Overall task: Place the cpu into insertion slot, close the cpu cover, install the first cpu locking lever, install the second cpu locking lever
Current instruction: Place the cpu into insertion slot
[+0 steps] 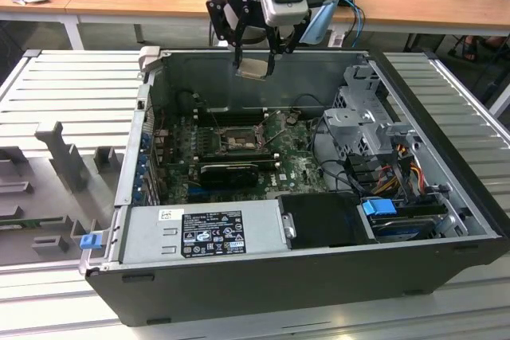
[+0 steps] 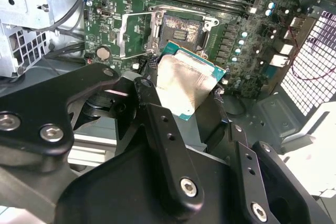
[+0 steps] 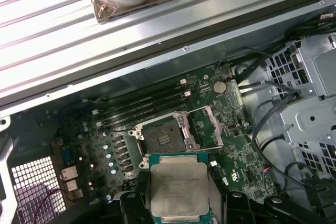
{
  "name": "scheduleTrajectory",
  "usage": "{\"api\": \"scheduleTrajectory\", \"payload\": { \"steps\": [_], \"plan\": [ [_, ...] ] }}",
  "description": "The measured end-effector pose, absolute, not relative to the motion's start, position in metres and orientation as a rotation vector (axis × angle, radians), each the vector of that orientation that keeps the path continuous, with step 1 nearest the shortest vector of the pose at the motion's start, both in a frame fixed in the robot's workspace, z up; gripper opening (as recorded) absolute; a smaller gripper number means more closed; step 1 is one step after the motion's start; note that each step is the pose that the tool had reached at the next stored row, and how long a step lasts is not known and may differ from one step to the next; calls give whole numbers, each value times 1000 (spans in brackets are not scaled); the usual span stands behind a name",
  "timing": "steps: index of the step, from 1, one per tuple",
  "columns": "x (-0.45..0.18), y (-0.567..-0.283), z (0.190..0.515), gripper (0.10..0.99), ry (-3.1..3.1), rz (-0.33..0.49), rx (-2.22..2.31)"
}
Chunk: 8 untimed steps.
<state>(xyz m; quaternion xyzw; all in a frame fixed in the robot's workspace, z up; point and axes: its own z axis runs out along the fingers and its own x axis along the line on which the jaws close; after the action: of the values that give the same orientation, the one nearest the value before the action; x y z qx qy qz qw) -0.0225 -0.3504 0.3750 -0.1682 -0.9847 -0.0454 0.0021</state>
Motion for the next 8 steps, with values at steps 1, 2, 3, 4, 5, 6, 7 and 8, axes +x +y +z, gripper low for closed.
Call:
{"api": "scheduleTrajectory", "payload": {
  "steps": [1,2,3,4,5,6,7,8],
  "plan": [
    [-23,-350,375,529,-3089,-142,-531],
    [-23,-350,375,529,-3089,-142,-534],
    [-23,-350,375,529,-3088,-143,-540],
    [-23,-350,375,529,-3087,-143,-545],
    [-23,-350,375,529,-3086,-143,-551],
    [-23,-350,375,529,-3086,-143,-555],
    [-23,-350,375,529,-3085,-143,-561],
    [-23,-350,375,529,-3083,-143,-574]
  ]
}}
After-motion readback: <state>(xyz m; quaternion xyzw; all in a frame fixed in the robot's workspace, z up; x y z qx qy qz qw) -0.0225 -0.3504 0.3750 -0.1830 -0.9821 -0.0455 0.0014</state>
